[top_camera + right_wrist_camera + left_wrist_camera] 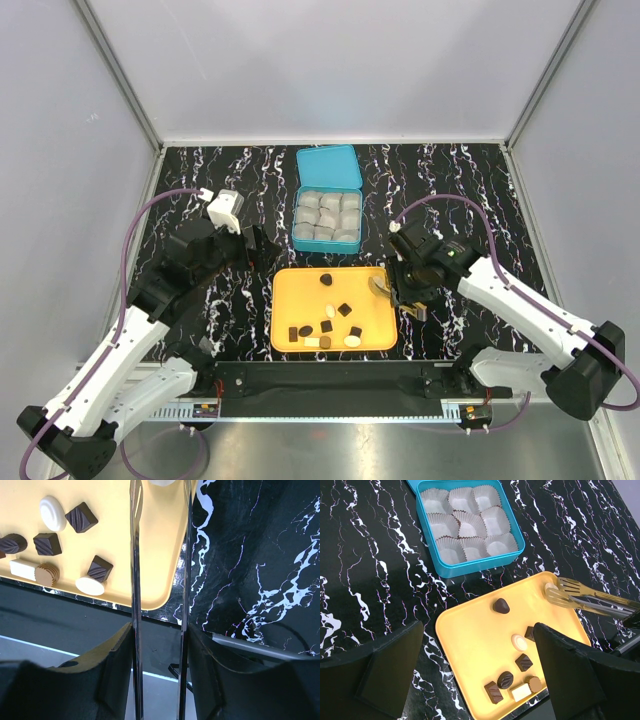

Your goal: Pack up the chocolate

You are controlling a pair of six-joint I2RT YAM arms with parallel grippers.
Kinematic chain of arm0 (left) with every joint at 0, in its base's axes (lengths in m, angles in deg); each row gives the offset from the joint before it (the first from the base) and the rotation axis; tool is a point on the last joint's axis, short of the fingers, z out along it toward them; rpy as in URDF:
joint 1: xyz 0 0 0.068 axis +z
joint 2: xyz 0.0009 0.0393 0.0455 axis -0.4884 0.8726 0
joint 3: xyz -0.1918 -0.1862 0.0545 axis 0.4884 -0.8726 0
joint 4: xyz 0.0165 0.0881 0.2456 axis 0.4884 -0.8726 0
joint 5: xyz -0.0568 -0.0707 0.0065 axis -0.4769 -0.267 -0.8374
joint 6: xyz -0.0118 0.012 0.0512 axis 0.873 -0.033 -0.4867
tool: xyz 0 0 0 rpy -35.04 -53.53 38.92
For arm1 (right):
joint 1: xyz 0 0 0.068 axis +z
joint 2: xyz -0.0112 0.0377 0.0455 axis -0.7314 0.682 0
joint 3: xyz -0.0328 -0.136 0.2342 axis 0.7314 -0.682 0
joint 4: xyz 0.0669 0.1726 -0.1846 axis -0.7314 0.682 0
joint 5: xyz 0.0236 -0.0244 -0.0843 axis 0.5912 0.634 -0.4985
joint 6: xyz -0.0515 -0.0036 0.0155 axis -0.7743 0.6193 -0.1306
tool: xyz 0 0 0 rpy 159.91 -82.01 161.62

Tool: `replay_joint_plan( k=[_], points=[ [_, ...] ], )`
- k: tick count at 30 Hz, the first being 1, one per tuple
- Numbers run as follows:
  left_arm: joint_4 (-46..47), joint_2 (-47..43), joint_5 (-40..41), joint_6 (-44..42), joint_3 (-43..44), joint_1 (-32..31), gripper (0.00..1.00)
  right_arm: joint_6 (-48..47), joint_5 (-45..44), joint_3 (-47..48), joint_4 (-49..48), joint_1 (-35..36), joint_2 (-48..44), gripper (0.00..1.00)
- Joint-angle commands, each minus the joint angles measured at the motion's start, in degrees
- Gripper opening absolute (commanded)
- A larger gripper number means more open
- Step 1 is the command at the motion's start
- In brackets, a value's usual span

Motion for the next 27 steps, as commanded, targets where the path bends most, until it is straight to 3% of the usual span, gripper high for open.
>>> replay_joint_plan(
  k=[1, 17, 27],
  points=[
    [2.75, -1.07, -0.01, -0.69, 0.17, 0.18, 0.99, 0.9, -1.61, 0.32, -1.02, 1.0, 0.06, 0.51],
    [2.75, -1.51, 0.17, -0.69, 0.08, 0.18, 0.99, 0.72, -1.08, -0.02, -2.25, 1.35, 1.46, 0.5],
    [2.75, -1.42, 0.08, -0.77, 0.08, 0.18, 0.99, 0.29, -1.34, 2.69, -1.38, 1.53, 1.38, 0.41]
  ],
)
